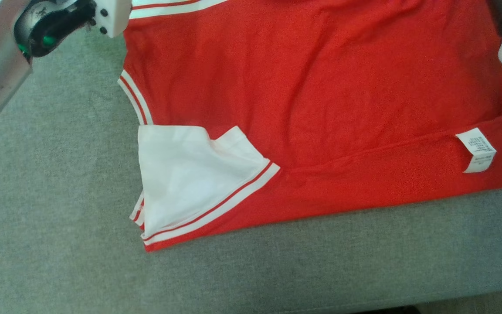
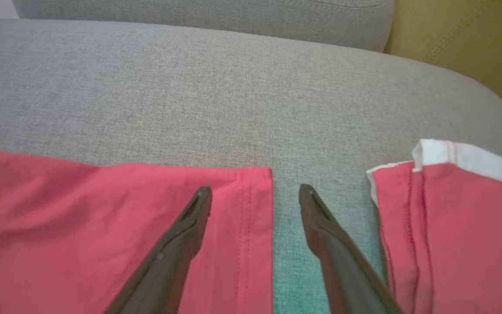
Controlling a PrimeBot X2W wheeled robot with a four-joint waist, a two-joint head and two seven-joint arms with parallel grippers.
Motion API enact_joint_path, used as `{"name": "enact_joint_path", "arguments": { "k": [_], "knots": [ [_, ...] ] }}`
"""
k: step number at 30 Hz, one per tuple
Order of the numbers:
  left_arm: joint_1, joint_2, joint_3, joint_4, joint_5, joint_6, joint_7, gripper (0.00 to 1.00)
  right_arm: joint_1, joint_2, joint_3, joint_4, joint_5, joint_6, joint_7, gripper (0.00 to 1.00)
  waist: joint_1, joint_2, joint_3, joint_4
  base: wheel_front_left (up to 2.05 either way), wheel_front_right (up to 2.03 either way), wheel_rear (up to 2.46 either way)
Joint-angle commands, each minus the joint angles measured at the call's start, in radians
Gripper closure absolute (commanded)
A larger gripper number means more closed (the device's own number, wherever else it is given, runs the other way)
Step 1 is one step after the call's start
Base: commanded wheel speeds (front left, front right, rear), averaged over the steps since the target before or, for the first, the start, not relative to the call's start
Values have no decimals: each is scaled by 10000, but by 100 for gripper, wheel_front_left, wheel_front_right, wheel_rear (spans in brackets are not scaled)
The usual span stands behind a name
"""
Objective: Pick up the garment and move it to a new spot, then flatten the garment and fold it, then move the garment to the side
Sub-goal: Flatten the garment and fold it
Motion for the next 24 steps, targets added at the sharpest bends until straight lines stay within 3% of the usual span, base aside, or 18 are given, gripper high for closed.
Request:
{"name": "enact_joint_path", "arguments": {
  "k": [1,16,19,21,24],
  "knots": [
    [-596,352,357,-221,-63,16,-99,100,-191,-97,-22,-145,135,-9,-66,0,0,0,26,36,0,0,0],
    [-819,421,19,-319,-324,15,-299,100,-969,-84,625,942,381,-9,-505,0,0,0,144,65,0,0,0],
    [-863,426,-22,-297,-364,15,-323,100,-1038,-145,697,1015,368,-9,-495,21,0,0,161,84,0,0,0],
    [-888,428,-46,-281,-379,15,-345,100,-1084,-176,718,1074,364,-9,-448,42,0,0,173,98,0,0,0],
    [-915,429,-77,-260,-398,15,-365,100,-1136,-176,620,1183,253,-9,-351,53,0,0,193,119,0,0,0]
  ]
}}
